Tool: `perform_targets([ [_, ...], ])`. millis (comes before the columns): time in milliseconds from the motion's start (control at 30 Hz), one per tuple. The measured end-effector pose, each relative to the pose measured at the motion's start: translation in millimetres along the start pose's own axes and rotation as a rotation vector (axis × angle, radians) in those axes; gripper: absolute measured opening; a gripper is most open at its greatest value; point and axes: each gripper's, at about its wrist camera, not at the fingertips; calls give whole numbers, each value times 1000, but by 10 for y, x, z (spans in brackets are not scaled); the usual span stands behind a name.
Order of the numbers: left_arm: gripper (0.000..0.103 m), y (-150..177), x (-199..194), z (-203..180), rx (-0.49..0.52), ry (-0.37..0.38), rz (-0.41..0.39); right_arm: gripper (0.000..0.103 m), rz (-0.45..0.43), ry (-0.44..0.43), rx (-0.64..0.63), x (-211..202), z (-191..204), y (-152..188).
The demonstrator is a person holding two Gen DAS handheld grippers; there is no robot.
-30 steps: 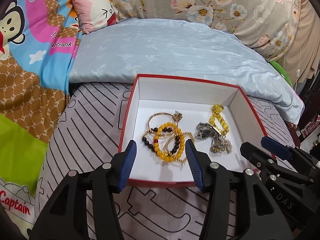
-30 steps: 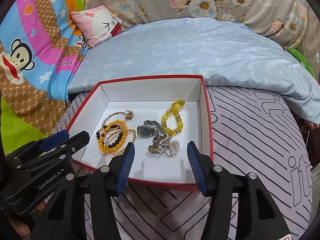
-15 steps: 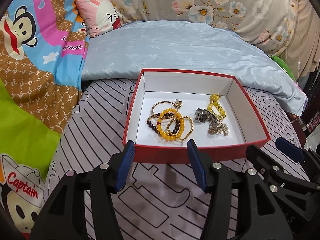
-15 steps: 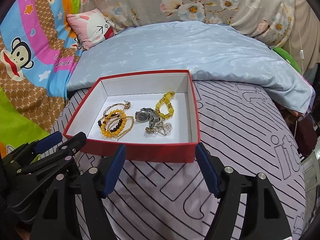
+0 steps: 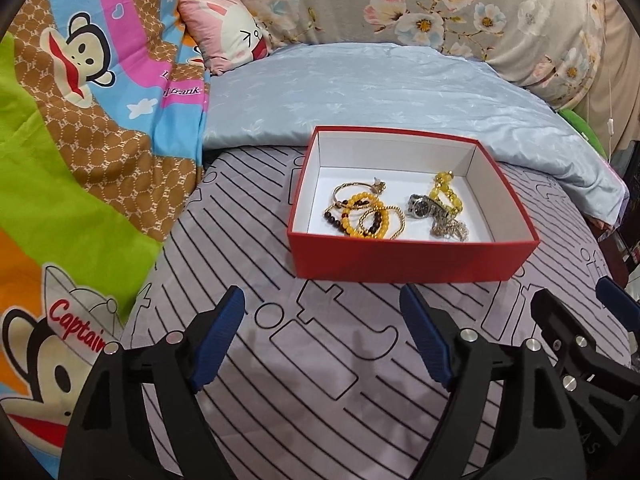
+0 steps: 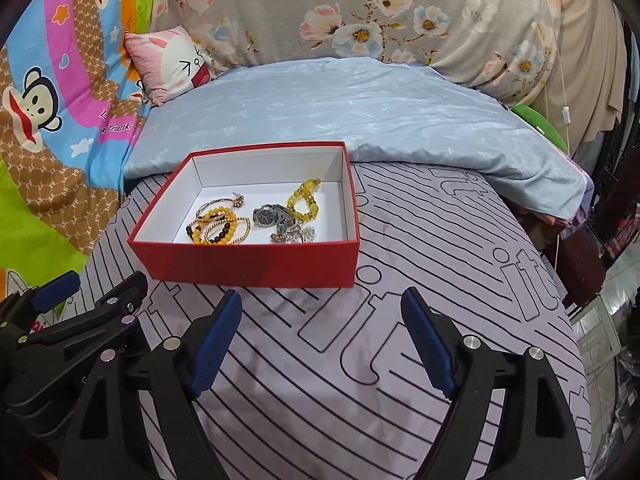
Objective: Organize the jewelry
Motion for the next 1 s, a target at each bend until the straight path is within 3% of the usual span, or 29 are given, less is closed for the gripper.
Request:
perform_targets([
  [1000, 77, 183, -350, -12, -15, -22, -7, 80, 2, -10, 68, -288, -118, 166],
])
Point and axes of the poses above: each gripper's, at about its wrist camera, not at the fingertips, and x roughly the way its jaws point, z to its left, y to its underside, and after that the axes turned 14 degrees about -z, right-handed
